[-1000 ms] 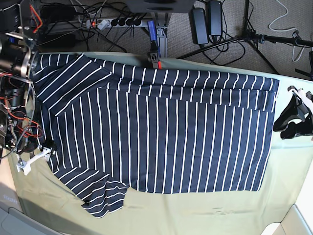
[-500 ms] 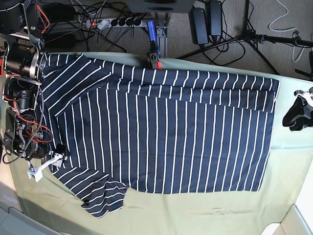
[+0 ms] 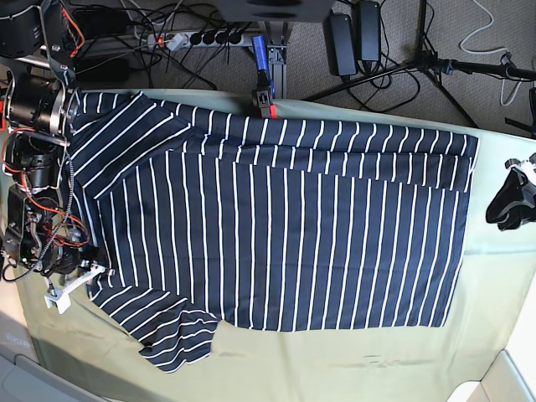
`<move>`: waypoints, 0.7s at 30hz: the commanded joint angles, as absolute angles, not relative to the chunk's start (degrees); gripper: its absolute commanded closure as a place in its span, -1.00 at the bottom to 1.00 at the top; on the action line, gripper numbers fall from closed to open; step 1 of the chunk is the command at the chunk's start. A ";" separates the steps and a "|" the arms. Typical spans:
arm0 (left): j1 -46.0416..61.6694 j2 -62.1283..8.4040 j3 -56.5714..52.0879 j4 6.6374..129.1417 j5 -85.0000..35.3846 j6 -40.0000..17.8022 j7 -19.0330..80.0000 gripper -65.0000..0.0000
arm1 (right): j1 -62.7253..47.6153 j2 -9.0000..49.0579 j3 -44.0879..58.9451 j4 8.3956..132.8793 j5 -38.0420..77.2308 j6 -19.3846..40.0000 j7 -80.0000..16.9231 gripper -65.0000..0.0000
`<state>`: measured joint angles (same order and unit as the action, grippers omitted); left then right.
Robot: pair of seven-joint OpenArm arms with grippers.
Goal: Fold the T-shirt properly
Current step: 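Release the shirt and reposition both grippers onto the folded edge, then grasp the folded edge with both grippers and fold it toward the clamp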
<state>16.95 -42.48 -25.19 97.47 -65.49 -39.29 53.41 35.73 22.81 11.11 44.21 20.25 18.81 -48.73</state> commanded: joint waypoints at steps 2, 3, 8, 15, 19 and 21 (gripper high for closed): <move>16.12 -43.62 -25.82 97.23 -63.96 -40.00 49.30 0.21 | 37.43 23.66 11.22 45.32 19.99 19.73 -48.03 1.00; 15.77 -43.62 -25.82 96.44 -62.89 -40.00 47.57 0.21 | 37.43 23.64 11.22 45.32 19.92 19.68 -47.81 1.00; 8.05 -43.35 -22.63 88.07 -59.59 -40.00 43.46 0.21 | 37.43 23.64 11.22 45.32 19.92 19.70 -47.81 1.00; -11.09 -41.01 -7.22 68.90 -53.52 -40.00 40.62 0.21 | 37.43 23.64 11.22 45.32 19.94 19.70 -49.30 1.00; -20.69 -37.23 -1.63 55.53 -49.56 -40.00 37.60 0.21 | 37.43 23.64 11.22 45.32 19.94 19.70 -50.13 1.00; -24.84 -35.29 -0.23 48.34 -47.99 -38.98 36.99 0.21 | 37.43 23.64 11.22 45.32 19.94 19.70 -50.17 1.00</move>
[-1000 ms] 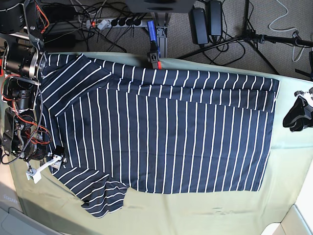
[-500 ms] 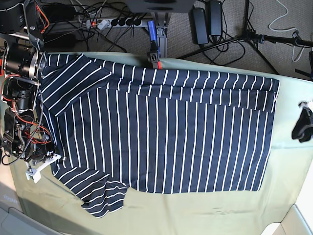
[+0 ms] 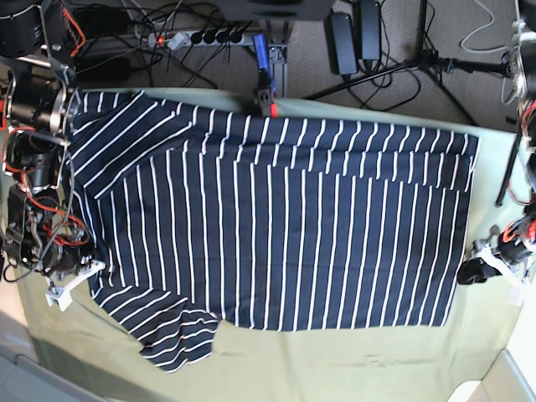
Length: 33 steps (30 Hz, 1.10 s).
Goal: Fold the T-shirt properly
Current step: 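Grasp the folded edge with both grippers and fold it toward the clamp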
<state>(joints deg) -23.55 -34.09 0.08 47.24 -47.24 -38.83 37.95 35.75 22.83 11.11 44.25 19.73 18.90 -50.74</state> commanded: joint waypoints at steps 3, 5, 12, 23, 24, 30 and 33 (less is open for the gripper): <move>-29.82 -32.99 -0.01 38.92 -44.45 -38.74 34.85 0.21 | 37.43 23.64 11.22 45.32 19.92 19.73 -50.19 1.00; -32.12 -32.21 -0.01 34.54 -42.41 -38.54 32.05 0.21 | 37.43 23.64 11.22 45.32 19.94 19.70 -50.41 1.00; -36.07 -30.79 -0.01 30.35 -35.75 -34.00 28.47 0.21 | 37.43 23.64 11.22 45.32 20.21 19.73 -51.27 1.00; -36.05 -29.82 0.12 26.13 -33.89 -33.61 27.29 0.21 | 37.43 23.64 11.22 45.32 20.62 19.70 -51.24 1.00; -36.16 -29.67 0.12 26.13 -34.41 -33.65 27.42 0.21 | 37.43 23.66 11.22 45.32 21.06 19.73 -51.24 1.00; -37.04 -28.45 0.10 26.20 -38.13 -34.57 30.06 0.21 | 37.43 23.64 11.22 45.32 22.33 19.70 -51.22 1.00; -37.15 -27.55 0.10 27.05 -38.11 -35.00 30.06 0.21 | 37.43 23.66 11.22 45.32 22.28 19.70 -51.29 1.00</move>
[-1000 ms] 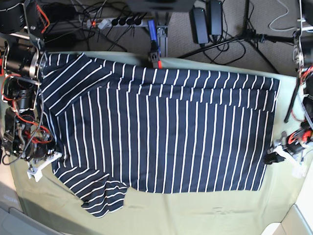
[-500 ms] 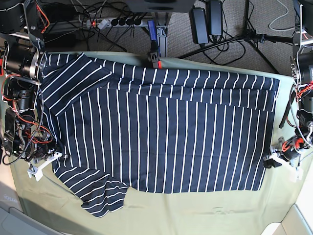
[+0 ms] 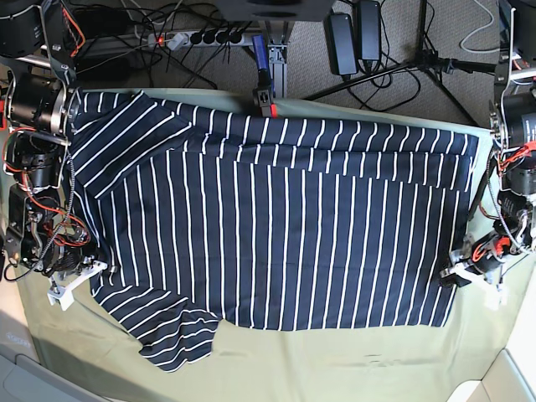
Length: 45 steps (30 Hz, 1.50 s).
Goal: Fold the T-shirt properly
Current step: 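Grasp the folded edge with both grippers and fold it toward the clamp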
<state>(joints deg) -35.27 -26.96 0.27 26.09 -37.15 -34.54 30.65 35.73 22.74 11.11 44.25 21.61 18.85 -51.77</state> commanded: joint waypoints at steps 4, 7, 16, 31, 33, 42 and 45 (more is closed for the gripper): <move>-37.15 -26.59 0.10 27.51 -38.11 -35.18 30.06 0.21 | 37.43 23.64 11.22 45.32 22.31 19.73 -51.29 1.00; -37.15 -26.37 0.10 27.53 -38.11 -35.18 30.06 0.21 | 37.43 23.64 11.22 45.32 22.31 19.70 -51.24 1.00; -37.17 -26.39 0.10 32.62 -38.11 -35.22 31.81 0.27 | 37.43 23.64 11.22 45.32 22.28 19.73 -51.27 1.00; -36.67 -25.91 0.10 34.54 -36.01 -35.55 33.23 1.00 | 37.43 23.64 11.22 45.32 22.31 19.73 -51.27 1.00; -36.82 -26.09 0.10 34.54 -36.05 -35.55 33.04 1.00 | 37.43 23.66 11.22 45.32 22.31 19.73 -51.31 1.00; -36.75 -30.30 0.10 34.59 -48.69 -40.00 41.12 1.00 | 37.43 24.99 11.22 45.45 23.31 20.08 -54.63 1.00; -36.58 -32.62 0.16 34.61 -53.06 -40.00 45.04 1.00 | 37.28 26.09 11.22 45.54 26.04 21.98 -57.04 1.00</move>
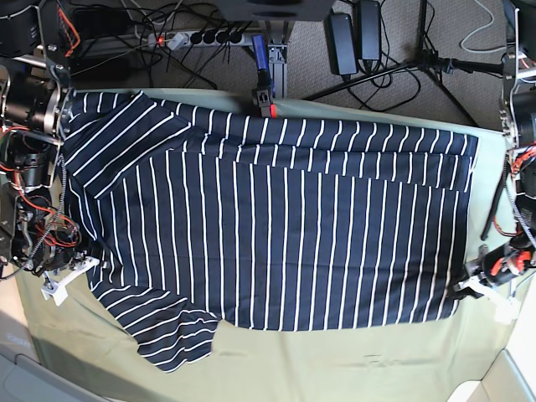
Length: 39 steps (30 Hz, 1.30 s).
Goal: Fold the T-shirt properly
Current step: 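Grasp the folded edge with both grippers and fold it toward the clamp, then lower the folded layer and release with the right gripper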
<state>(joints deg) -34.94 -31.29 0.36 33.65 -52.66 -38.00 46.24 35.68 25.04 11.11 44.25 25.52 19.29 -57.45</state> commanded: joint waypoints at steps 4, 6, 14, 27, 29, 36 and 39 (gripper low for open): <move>-35.29 -36.12 3.51 35.44 -62.52 -40.00 51.59 1.00 | 36.05 28.47 11.22 46.41 30.09 23.09 -58.30 1.00; -34.20 -37.39 5.61 37.43 -65.30 -40.00 53.89 1.00 | 35.29 29.41 11.22 47.72 31.59 23.75 -59.40 1.00; -28.58 -41.17 7.20 51.20 -71.42 -40.00 60.69 1.00 | 26.37 33.04 11.33 60.64 38.00 23.99 -63.70 1.00; -23.73 -46.33 7.20 53.23 -78.02 -40.00 64.79 1.00 | 10.66 39.27 15.03 75.48 39.35 24.03 -63.90 1.00; -23.00 -46.46 7.20 53.23 -78.04 -40.00 64.84 1.00 | 9.13 39.70 16.71 76.42 40.16 24.25 -64.31 1.00; -19.29 -47.81 7.20 53.25 -83.37 -40.00 69.10 1.00 | 3.88 40.32 21.23 78.22 41.69 24.91 -64.55 1.00; -18.17 -47.97 7.20 53.25 -85.00 -40.00 70.00 1.00 | 2.72 40.32 21.43 78.48 41.93 24.91 -64.95 1.00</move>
